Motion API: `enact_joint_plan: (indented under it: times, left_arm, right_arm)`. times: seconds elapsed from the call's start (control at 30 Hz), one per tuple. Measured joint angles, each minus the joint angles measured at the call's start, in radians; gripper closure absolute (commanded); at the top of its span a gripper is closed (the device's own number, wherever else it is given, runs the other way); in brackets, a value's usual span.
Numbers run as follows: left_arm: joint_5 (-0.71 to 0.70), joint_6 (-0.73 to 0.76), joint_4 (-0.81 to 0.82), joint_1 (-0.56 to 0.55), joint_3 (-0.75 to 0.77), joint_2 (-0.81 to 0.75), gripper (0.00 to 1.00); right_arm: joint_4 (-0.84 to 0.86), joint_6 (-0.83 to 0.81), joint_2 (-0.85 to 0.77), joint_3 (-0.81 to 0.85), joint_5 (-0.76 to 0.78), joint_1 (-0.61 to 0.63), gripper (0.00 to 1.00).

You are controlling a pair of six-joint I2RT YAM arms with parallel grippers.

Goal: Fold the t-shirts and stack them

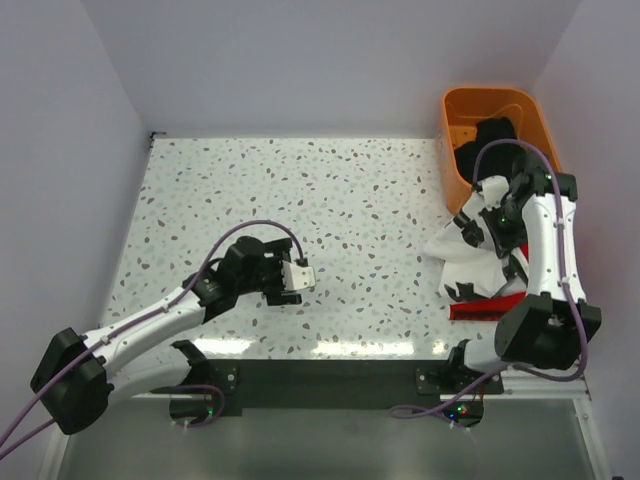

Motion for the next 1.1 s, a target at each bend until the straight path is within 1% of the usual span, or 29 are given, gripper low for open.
enact_joint_plan:
  times: [0.17, 0.47, 0.5, 0.53, 0.57, 0.6, 0.63, 0.67, 0.7, 0.73, 0.83, 0.97, 1.03, 1.1]
  left_arm:
    - [0.001, 0.0, 0.005, 0.003, 0.0, 0.019, 0.0]
    - [0.002, 0.0, 0.005, 0.008, 0.003, 0.066, 0.0]
    - [0.002, 0.0, 0.004, 0.008, 0.005, 0.072, 0.0]
    - [0.001, 0.0, 0.004, 0.008, 0.009, 0.079, 0.0]
    - [0.001, 0.0, 0.003, 0.009, 0.015, 0.086, 0.0]
    - [0.001, 0.0, 0.002, 0.009, 0.022, 0.093, 0.0]
    - [0.001, 0.0, 0.001, 0.009, 0.029, 0.1, 0.0]
    - [0.002, 0.0, -0.002, 0.009, 0.038, 0.107, 0.0]
    - [0.001, 0.0, -0.002, 0.009, 0.045, 0.113, 0.0]
    - [0.001, 0.0, -0.002, 0.009, 0.051, 0.117, 0.0]
    - [0.002, -0.002, -0.005, 0.018, 0.064, 0.123, 0.0]
    - [0.007, -0.021, -0.01, 0.036, 0.076, 0.13, 0.0]
    - [0.011, -0.037, -0.012, 0.042, 0.081, 0.137, 0.0]
    - [0.015, -0.056, -0.011, 0.042, 0.087, 0.147, 0.0]
  right_arm:
    - [0.002, -0.076, 0.084, 0.039, -0.037, -0.121, 1.0]
    - [0.002, -0.211, 0.231, 0.073, -0.166, -0.363, 1.0]
    - [0.003, -0.226, 0.25, 0.076, -0.174, -0.383, 0.98]
    - [0.004, -0.236, 0.266, 0.079, -0.18, -0.396, 0.92]
    - [0.003, -0.248, 0.287, 0.083, -0.183, -0.41, 0.69]
    - [0.004, -0.253, 0.307, 0.086, -0.184, -0.423, 0.5]
    - [0.005, -0.259, 0.325, 0.088, -0.182, -0.431, 0.38]
    - [0.003, -0.269, 0.342, 0.09, -0.179, -0.436, 0.15]
    - [0.003, -0.272, 0.357, 0.094, -0.178, -0.438, 0.1]
    - [0.001, -0.28, 0.37, 0.103, -0.176, -0.439, 0.09]
    - [0.0, -0.286, 0.392, 0.153, -0.177, -0.439, 0.09]
    - [0.003, -0.294, 0.388, 0.263, -0.192, -0.439, 0.09]
    - [0.012, -0.299, 0.373, 0.289, -0.217, -0.438, 0.09]
    - [0.008, -0.309, 0.341, 0.29, -0.248, -0.433, 0.15]
